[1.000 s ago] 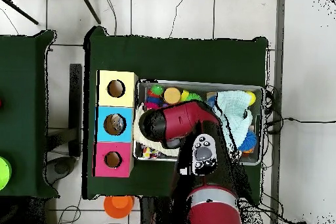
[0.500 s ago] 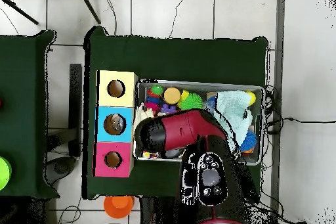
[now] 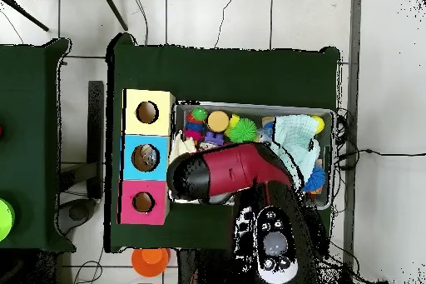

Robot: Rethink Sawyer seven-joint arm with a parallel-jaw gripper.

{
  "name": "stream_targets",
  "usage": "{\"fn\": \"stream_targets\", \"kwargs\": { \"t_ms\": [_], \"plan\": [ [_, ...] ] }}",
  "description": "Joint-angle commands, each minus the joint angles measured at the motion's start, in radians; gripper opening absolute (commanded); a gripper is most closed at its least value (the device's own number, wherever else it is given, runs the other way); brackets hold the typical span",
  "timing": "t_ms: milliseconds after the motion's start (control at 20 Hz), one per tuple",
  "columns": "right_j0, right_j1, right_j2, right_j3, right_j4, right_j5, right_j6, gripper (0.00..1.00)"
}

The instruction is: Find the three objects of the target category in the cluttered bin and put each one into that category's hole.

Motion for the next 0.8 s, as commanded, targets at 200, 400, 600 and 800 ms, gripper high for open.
{"fn": "stream_targets", "kwargs": {
  "t_ms": [200, 400, 600, 800],
  "plan": [
    [-0.026, -0.097, 0.142, 0.095, 0.097, -0.100, 0.001, 0.00],
    [-0.013, -0.125, 0.140, 0.098, 0.114, -0.077, 0.010, 0.00],
    [-0.003, -0.135, 0.146, 0.094, 0.136, -0.074, 0.026, 0.00],
    [0.011, -0.138, 0.150, 0.093, 0.156, -0.095, 0.055, 0.00]
  ]
}}
